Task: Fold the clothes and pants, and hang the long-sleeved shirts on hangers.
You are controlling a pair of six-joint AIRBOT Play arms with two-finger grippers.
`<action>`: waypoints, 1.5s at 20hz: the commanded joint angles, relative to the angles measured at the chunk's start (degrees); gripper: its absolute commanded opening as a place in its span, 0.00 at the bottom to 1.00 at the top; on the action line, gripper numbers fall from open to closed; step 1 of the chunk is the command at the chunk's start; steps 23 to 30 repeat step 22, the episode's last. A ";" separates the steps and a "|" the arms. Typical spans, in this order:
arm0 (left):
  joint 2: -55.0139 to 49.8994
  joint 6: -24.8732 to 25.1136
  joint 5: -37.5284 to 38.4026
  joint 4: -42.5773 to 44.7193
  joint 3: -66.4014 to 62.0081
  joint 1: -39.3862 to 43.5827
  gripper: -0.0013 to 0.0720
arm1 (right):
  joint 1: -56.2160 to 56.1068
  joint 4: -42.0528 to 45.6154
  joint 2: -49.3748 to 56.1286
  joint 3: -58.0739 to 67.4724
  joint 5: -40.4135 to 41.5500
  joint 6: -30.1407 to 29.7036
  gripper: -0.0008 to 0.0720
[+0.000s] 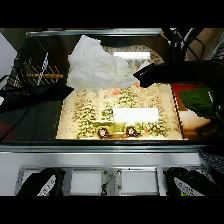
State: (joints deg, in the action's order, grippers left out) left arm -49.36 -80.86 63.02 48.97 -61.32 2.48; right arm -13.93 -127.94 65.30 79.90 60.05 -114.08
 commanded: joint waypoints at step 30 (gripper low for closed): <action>0.07 1.07 -0.26 -0.57 0.46 4.81 0.04 | -0.44 -1.53 0.70 -0.72 1.46 4.15 0.04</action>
